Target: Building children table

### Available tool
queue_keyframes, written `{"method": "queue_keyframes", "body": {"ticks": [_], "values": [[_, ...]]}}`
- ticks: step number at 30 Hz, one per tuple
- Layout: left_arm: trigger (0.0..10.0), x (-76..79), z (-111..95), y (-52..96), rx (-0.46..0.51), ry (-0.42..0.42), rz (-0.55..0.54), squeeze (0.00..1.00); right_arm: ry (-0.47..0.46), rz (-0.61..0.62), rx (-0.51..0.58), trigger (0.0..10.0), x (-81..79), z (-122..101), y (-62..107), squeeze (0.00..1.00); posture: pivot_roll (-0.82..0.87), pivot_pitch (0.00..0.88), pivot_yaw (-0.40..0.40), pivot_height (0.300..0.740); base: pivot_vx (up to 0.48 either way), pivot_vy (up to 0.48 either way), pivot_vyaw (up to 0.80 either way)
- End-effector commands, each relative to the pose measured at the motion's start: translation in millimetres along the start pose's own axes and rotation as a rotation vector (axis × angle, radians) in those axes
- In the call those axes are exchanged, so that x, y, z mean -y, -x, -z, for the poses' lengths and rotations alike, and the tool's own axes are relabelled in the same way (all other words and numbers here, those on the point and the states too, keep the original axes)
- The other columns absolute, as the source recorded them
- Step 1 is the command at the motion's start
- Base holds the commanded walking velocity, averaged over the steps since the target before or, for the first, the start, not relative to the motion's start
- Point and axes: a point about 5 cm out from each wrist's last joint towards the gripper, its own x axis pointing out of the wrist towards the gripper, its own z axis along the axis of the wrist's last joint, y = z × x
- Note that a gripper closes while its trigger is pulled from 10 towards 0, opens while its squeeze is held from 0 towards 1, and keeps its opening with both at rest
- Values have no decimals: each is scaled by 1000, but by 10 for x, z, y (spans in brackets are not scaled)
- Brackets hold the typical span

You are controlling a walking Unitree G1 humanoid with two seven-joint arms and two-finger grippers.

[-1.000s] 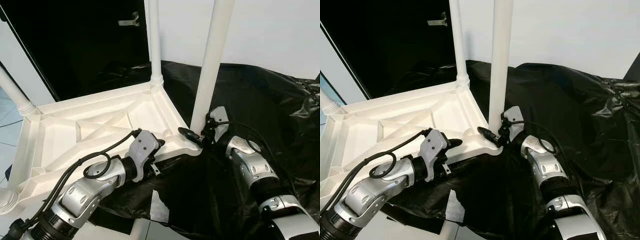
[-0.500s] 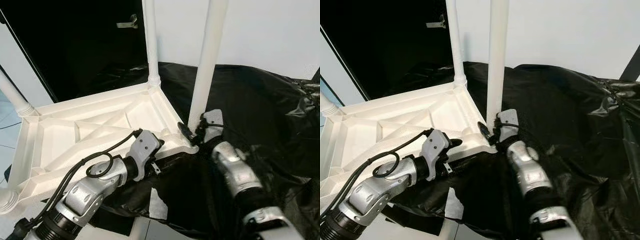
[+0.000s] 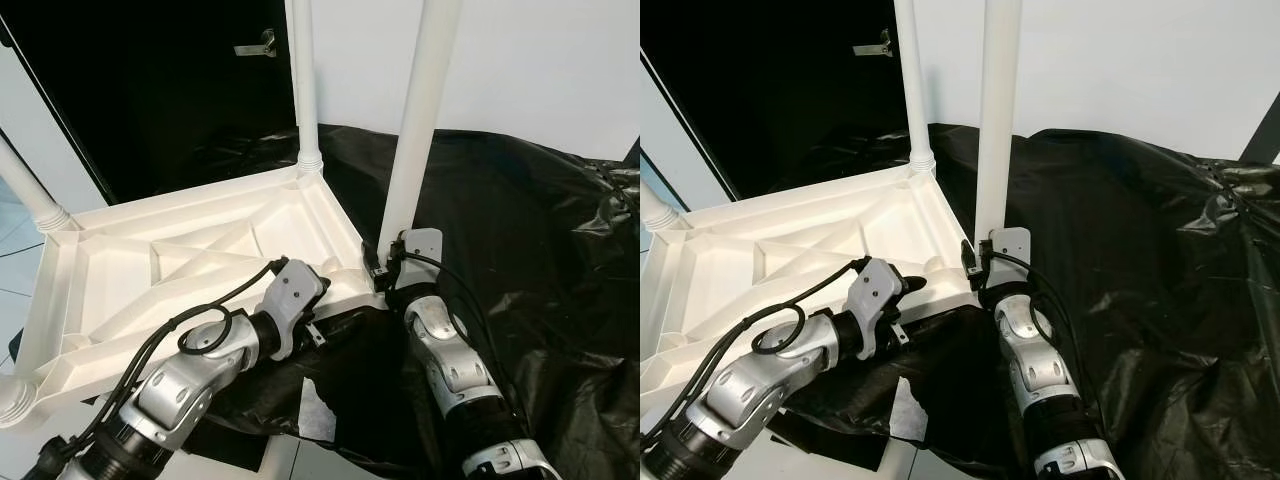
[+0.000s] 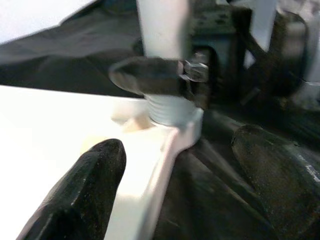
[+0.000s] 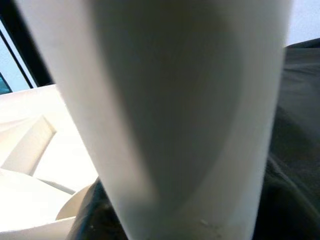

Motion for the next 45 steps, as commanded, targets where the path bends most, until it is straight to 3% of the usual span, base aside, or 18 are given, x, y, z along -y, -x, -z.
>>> {"method": "queue_keyframes", "body": {"ticks": [1, 5, 7, 8, 18, 23, 24, 31, 32, 33, 34, 45], "values": [[10000, -14, 10, 2, -2, -6, 18, 0, -9, 6, -23, 10000, 81, 60, 50, 1000, 13, 0, 28, 740, 0, 0, 0], [10000, -32, 4, 0, 0, -5, 14, 0, -13, -25, -1, 10000, 116, 17, 69, 1000, 6, 0, 33, 740, 0, 0, 0], [10000, -52, 1, 4, 1, -10, 18, 0, -36, -107, 19, 10000, 143, -30, 100, 1000, -12, 0, 41, 740, 0, 0, 0], [10000, -61, 6, 5, -2, -14, 23, 0, -39, -166, 25, 10000, 165, -46, 118, 0, -18, 0, 46, 740, 0, 0, 0], [10000, -54, -31, 13, 16, -24, 42, 0, 30, -304, 3, 10000, 345, -50, 124, 0, -11, 0, 27, 740, 0, 0, 0], [10000, -30, -55, 34, 28, -18, 55, 0, 38, -405, -15, 10000, 346, -44, 101, 0, -7, 0, 29, 740, 0, 0, 0], [10000, 8, -59, 66, 25, -17, 80, 0, 73, -498, -42, 10000, 342, -45, 46, 0, 7, 0, 23, 740, 0, 0, 0], [10000, 48, -37, 93, 13, -30, 103, 0, 94, -577, -60, 10000, 350, -81, -43, 0, 25, 0, 15, 740, 0, 0, 0], [10000, 51, -34, 94, 13, -34, 102, 0, 99, -604, -63, 4745, 344, -92, -73, 0, 33, 0, 12, 740, 0, 0, 0], [10000, 46, -38, 92, 15, -37, 97, 0, 112, -629, -64, 3412, 337, -101, -109, 0, 35, 0, 12, 740, 0, 0, 0], [10000, 41, -42, 89, 17, -38, 93, 0, 116, -647, -68, 0, 330, -104, -132, 0, 35, 0, 12, 740, 0, 0, 0], [10000, 26, -55, 55, 18, -48, 79, 0, 143, -659, -107, 0, 356, -42, -211, 0, 58, 0, -3, 740, 0, 0, 0]]}}
